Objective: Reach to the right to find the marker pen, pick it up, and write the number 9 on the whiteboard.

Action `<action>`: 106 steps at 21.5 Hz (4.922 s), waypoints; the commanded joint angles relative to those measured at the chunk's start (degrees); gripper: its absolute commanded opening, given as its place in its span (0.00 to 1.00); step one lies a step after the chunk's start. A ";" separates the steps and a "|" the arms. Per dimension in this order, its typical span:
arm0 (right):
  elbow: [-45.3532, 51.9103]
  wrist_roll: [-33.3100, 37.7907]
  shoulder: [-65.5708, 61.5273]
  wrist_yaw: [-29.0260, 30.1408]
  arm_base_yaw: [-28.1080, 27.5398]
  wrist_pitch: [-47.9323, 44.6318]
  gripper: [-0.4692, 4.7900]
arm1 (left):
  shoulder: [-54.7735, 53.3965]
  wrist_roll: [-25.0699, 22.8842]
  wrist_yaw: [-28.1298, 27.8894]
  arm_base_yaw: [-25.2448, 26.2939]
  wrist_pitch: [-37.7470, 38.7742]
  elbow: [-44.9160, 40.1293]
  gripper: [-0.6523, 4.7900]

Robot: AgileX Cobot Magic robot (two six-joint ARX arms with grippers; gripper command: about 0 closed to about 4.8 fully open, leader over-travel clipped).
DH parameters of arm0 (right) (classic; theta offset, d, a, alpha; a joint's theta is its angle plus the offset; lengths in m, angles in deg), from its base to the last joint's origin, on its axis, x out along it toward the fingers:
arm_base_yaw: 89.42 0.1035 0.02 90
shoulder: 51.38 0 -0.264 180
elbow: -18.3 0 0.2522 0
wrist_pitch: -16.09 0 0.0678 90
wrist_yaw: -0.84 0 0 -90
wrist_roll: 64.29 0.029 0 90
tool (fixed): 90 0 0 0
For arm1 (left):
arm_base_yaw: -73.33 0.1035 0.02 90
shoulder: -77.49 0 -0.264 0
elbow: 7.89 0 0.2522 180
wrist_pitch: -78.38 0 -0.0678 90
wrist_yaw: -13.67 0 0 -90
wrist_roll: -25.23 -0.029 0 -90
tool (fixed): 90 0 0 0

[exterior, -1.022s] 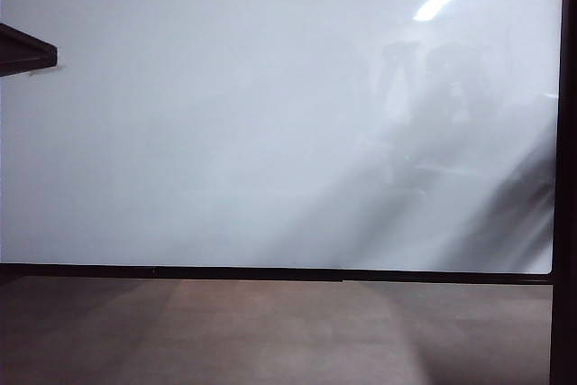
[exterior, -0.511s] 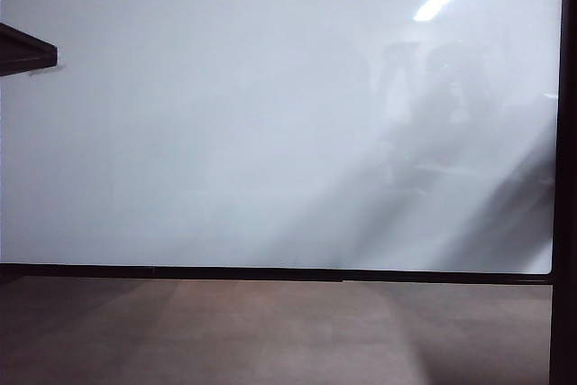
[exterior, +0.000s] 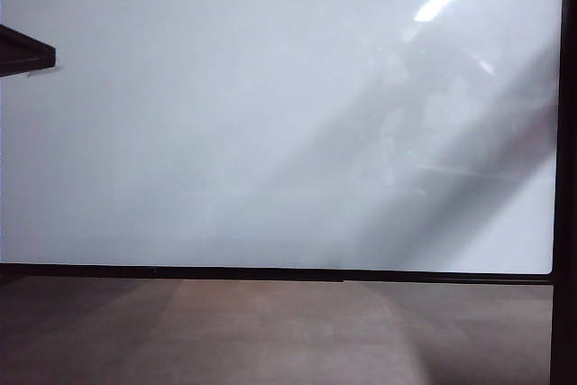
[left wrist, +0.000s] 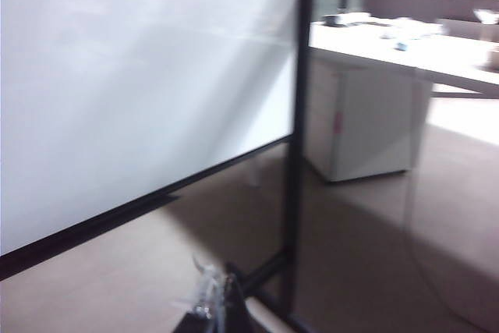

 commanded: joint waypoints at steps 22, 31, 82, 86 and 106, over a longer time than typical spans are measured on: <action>-0.24 1.09 52.61 -17.73 30.71 54.73 0.08 | -0.09 0.17 0.28 12.59 6.51 5.88 0.11; -3.61 -0.09 27.50 -27.85 51.52 35.41 0.08 | -12.66 0.17 0.26 12.59 11.30 33.79 0.11; -21.09 -0.48 9.09 -24.61 52.17 35.71 0.08 | -16.48 0.17 0.26 12.61 11.74 36.68 0.11; -21.07 -0.46 9.07 -25.35 52.17 37.46 0.08 | -16.48 0.17 0.26 12.63 11.74 36.68 0.11; -16.85 0.11 9.33 -27.43 52.02 37.44 0.09 | -16.48 0.17 0.26 12.61 11.74 36.68 0.11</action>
